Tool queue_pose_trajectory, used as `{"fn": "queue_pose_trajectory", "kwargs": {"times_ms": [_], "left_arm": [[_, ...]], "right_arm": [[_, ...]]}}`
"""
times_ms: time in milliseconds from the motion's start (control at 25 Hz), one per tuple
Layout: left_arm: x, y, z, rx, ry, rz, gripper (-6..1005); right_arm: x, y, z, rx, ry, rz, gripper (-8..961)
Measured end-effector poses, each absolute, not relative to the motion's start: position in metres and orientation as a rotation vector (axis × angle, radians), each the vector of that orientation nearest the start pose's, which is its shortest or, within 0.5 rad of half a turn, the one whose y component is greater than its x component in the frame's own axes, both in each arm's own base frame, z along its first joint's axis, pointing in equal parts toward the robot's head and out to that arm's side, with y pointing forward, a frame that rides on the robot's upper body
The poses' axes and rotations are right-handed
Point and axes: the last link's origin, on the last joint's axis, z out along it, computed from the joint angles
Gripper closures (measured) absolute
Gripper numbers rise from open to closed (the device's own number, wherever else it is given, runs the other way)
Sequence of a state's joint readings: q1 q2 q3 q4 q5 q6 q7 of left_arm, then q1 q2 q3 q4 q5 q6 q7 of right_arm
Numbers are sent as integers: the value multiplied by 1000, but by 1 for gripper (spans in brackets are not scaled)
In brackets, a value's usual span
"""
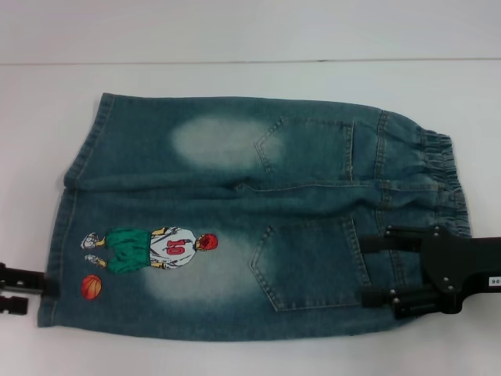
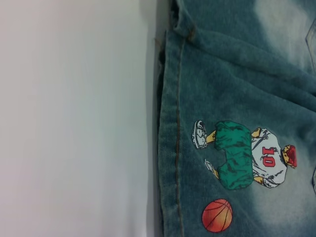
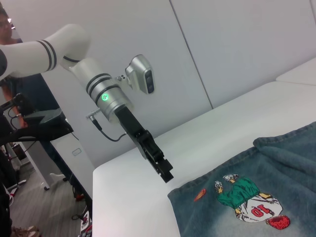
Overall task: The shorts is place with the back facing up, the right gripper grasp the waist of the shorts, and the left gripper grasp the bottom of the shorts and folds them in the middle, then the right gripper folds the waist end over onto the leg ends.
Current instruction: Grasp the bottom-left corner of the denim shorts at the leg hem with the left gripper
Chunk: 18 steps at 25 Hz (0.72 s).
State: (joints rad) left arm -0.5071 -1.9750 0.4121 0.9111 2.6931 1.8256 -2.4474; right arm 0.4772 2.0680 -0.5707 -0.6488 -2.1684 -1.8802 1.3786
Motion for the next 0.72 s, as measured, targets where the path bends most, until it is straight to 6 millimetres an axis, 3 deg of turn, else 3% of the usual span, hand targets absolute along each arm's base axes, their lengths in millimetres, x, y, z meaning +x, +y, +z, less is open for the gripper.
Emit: {"fn": "queue_pose_trajectory", "kwargs": {"times_ms": [720], "left_arm": [[-346,288,73,2375,2331,-60,207]], "right_arm": [[273,274,8,-2944,706,817,42]]}}
